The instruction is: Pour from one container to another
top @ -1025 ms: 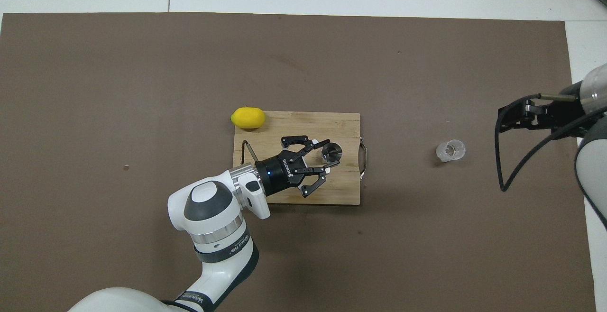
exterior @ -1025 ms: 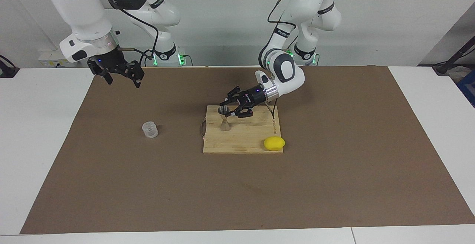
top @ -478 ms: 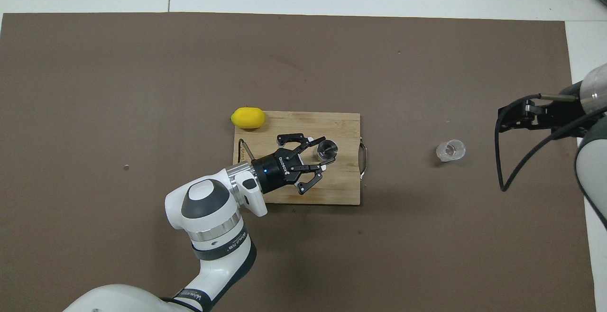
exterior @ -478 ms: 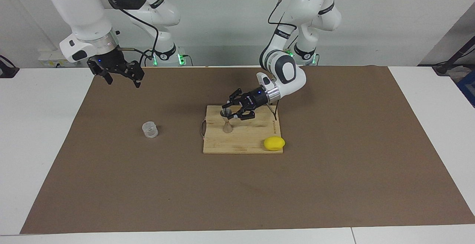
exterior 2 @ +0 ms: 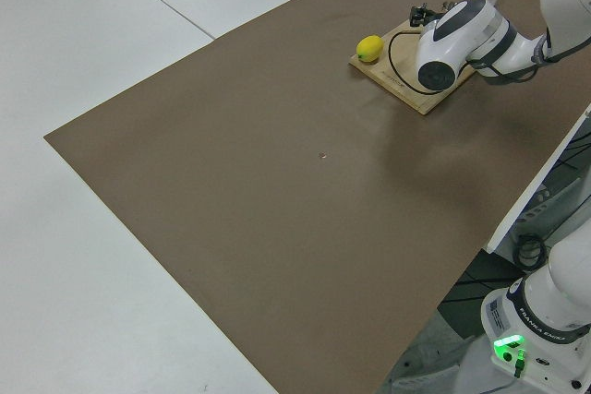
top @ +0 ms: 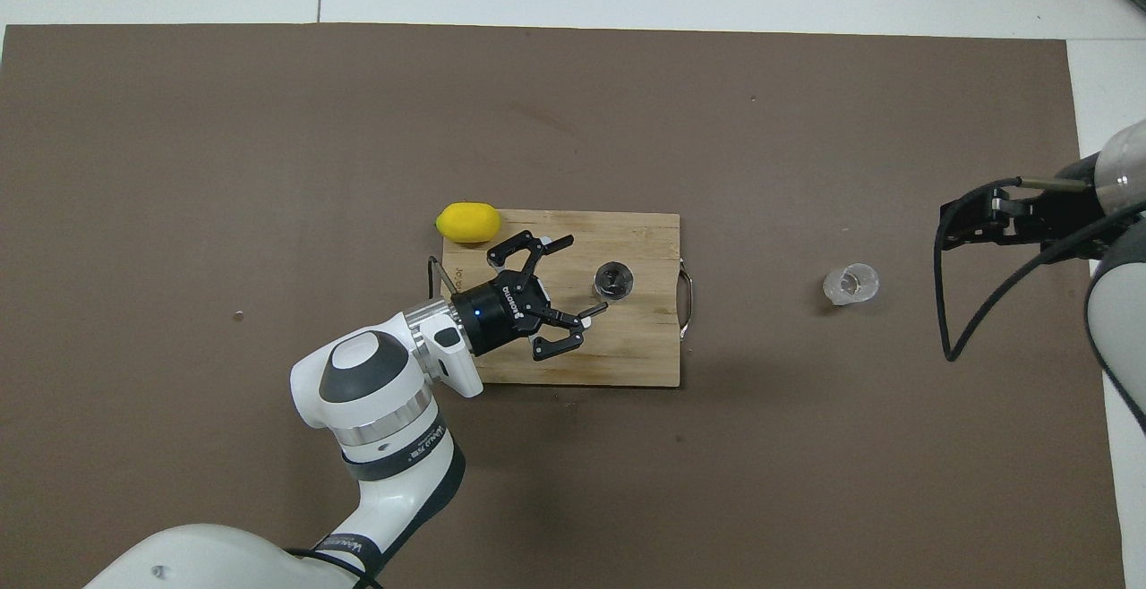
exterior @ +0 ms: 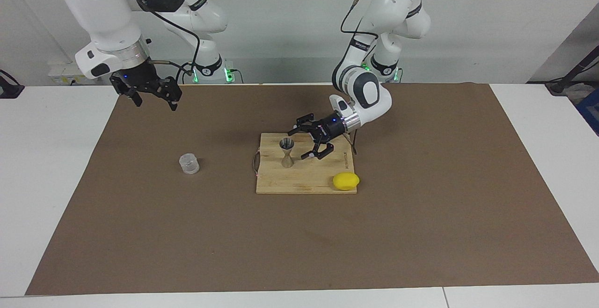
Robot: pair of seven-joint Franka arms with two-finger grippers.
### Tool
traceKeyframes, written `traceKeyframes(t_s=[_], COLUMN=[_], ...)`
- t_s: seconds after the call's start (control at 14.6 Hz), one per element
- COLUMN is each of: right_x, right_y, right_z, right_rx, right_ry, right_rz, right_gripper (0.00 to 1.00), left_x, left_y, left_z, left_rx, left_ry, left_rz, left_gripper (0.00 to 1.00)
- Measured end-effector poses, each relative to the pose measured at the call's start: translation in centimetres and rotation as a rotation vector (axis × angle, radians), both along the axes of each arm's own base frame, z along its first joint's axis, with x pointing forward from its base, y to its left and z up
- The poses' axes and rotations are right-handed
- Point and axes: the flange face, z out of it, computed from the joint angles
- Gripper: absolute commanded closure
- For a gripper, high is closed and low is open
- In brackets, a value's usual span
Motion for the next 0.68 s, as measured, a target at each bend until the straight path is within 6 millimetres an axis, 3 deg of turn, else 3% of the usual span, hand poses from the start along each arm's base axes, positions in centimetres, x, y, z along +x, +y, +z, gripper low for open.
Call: traceKeyframes(t_s=[0.27,0.68], right_x=[0.0,0.0], right_y=[0.0,0.0], right_z=[0.0,0.0], right_rx=[0.000,0.000], right_ry=[0.000,0.000], right_rz=[0.000,0.000], right_gripper=[0.00,0.00], left_x=[1.5,2.3], left_y=[4.4,12.8], left_z=[-0.1,3.8], left_rx=[0.029,0.118], left_ry=[-0.049,-0.170], left_rz=[-0.003,-0.054], left_gripper=[0.00,0.00])
